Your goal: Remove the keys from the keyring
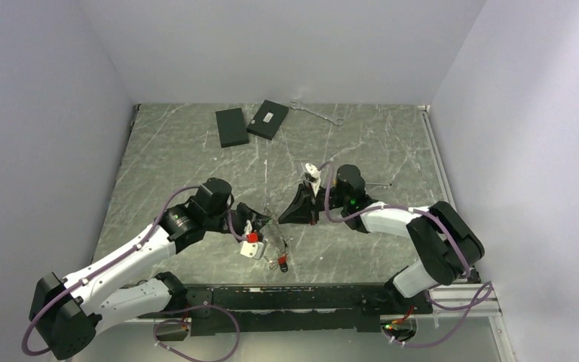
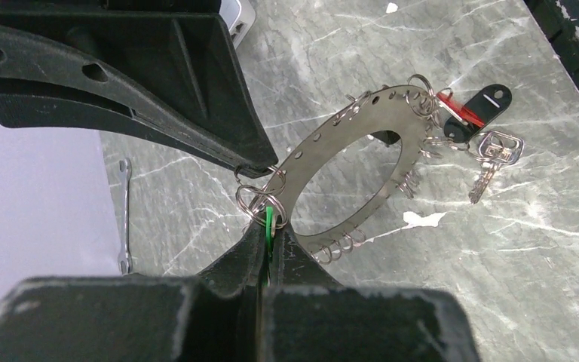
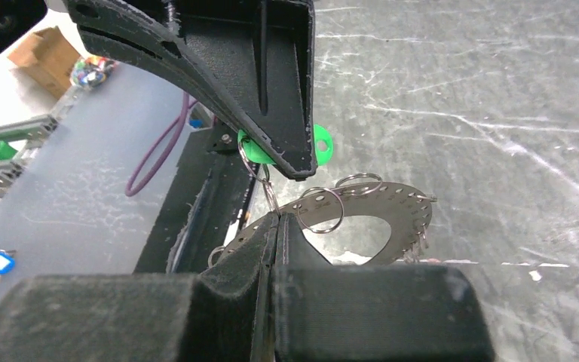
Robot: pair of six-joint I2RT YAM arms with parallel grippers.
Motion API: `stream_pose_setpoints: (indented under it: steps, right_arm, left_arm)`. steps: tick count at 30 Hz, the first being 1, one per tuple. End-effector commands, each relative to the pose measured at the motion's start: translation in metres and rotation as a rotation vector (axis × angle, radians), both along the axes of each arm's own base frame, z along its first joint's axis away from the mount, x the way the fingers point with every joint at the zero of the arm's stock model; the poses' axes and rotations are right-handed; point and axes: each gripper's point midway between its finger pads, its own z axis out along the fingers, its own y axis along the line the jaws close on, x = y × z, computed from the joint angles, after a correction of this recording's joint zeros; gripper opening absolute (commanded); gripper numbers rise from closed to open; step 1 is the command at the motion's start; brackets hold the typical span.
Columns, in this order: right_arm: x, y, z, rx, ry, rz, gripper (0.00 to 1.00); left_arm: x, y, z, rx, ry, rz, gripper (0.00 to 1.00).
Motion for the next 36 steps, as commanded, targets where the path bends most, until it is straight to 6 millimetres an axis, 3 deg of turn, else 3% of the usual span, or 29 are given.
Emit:
stream_pose_setpoints:
  steps: [1, 7, 14, 19, 26, 30, 36]
  right_arm:
    - [0.012, -0.009, 0.006, 0.053, 0.09, -0.045, 0.0]
    - [0.011, -0.01, 0.011, 0.091, 0.157, -0.045, 0.0]
    - [0.009, -0.011, 0.015, 0.112, 0.182, -0.059, 0.0]
    - [0.011, -0.011, 0.016, 0.115, 0.17, -0.074, 0.0]
    - [0.008, -0.016, 0.011, 0.109, 0.093, -0.071, 0.0]
    - [0.009, -0.018, 0.002, 0.055, 0.013, -0.07, 0.15]
    - [0.004, -0.023, 0.006, 0.024, -0.072, -0.04, 0.44]
  left_arm:
    - [-0.011, -0.003, 0.004, 0.001, 0.02, -0.015, 0.0]
    - [-0.016, -0.013, -0.008, 0.039, 0.042, -0.006, 0.0]
    - [0.005, -0.02, -0.017, 0.061, 0.008, 0.088, 0.0]
    - [0.0, -0.02, -0.025, 0.083, 0.022, 0.072, 0.0]
    - [0.009, -0.021, -0.009, 0.064, -0.042, 0.094, 0.0]
    - [0.014, -0.021, 0.001, 0.066, -0.106, 0.08, 0.0]
    - [0.014, -0.023, 0.01, 0.061, -0.216, 0.003, 0.0]
